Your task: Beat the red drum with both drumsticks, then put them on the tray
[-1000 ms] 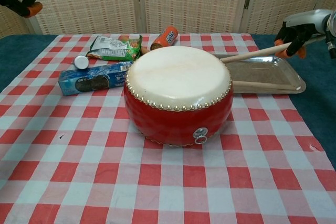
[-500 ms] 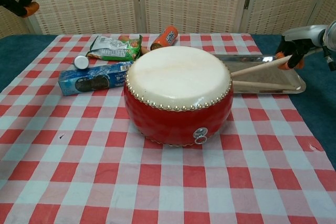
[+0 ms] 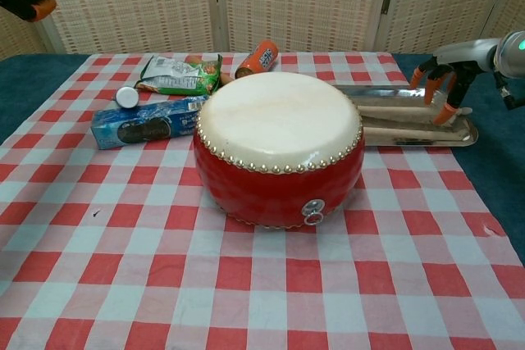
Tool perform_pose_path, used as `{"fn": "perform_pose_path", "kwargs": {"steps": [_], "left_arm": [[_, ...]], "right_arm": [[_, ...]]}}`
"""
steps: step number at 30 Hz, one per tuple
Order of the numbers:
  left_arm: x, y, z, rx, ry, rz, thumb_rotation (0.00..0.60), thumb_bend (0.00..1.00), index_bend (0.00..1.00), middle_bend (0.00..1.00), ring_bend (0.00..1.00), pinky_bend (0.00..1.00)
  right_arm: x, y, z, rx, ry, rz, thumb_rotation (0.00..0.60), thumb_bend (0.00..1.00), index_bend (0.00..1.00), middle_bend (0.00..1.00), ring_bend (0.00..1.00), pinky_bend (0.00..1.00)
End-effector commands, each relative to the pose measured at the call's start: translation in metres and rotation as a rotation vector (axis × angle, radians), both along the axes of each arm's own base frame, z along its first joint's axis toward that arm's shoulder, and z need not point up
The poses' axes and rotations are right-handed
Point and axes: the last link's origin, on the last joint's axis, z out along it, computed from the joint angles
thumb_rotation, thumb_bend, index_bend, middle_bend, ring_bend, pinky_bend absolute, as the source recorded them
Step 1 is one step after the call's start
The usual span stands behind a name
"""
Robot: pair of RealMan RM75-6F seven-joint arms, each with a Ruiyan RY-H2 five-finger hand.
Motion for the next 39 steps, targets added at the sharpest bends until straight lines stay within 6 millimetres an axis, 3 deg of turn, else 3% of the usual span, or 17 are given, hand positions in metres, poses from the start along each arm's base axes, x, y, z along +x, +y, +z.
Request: {"fn": "perform_pose_path", "kwargs": {"steps": [1,5,8,9,11,13,16,19,26,32,39], "left_arm": [[-0.002,0.0,0.003,0.003,-0.003,0.004,0.6,0.46,0.0,0.07,0.07,0.24],[-0.009,0.001,0.009,-0.001,-0.059,0.028,0.6,0.28,0.0,0.07,0.06,0.21],[-0.015,0.002,0.015,-0.028,-0.109,0.046,0.6,0.23,0.0,0.04,0.03,0.18],[-0.017,0.002,0.017,-0.036,-0.12,0.05,0.564,0.22,0.0,0.03,0.02,0.16],[-0.022,0.001,0.02,-0.049,-0.167,0.055,0.365,0.22,0.0,0.0,0.0,0.12],[-0.026,0.001,0.024,-0.054,-0.2,0.058,0.215,0.22,0.0,0.0,0.0,0.11],[-0.037,0.0,0.031,-0.03,-0.176,0.056,0.173,0.22,0.0,0.0,0.0,0.1],[-0.05,-0.005,0.034,-0.013,-0.137,0.067,0.224,0.22,0.0,0.0,0.0,0.11],[-0.084,-0.038,0.037,0.019,-0.081,0.095,0.5,0.24,0.0,0.04,0.02,0.15],[-0.106,-0.078,0.035,0.003,-0.08,0.112,0.575,0.25,0.0,0.06,0.03,0.15],[-0.123,-0.125,0.029,-0.014,-0.073,0.133,0.6,0.26,0.0,0.06,0.03,0.15]], "right_arm": [[0.005,0.001,0.009,-0.025,-0.025,0.02,0.6,0.03,0.23,0.33,0.18,0.23],[0.013,0.008,0.03,-0.095,-0.045,0.093,0.6,0.03,0.23,0.33,0.18,0.23],[0.016,0.017,0.049,-0.159,-0.048,0.148,0.6,0.03,0.23,0.33,0.18,0.23],[0.016,0.021,0.055,-0.178,-0.051,0.16,0.6,0.03,0.23,0.33,0.18,0.23],[0.017,0.031,0.068,-0.218,-0.062,0.183,0.6,0.03,0.22,0.31,0.17,0.23],[0.017,0.042,0.079,-0.247,-0.071,0.194,0.6,0.03,0.19,0.27,0.14,0.22],[0.015,0.063,0.096,-0.298,-0.077,0.215,0.6,0.03,0.14,0.23,0.1,0.17],[0.01,0.087,0.109,-0.342,-0.085,0.229,0.6,0.03,0.13,0.23,0.09,0.16],[-0.01,0.154,0.13,-0.416,-0.073,0.238,0.6,0.04,0.13,0.23,0.09,0.16],[-0.028,0.203,0.134,-0.473,-0.08,0.227,0.6,0.04,0.08,0.19,0.06,0.1],[-0.042,0.255,0.127,-0.489,-0.1,0.18,0.6,0.04,0.0,0.12,0.0,0.0]]}}
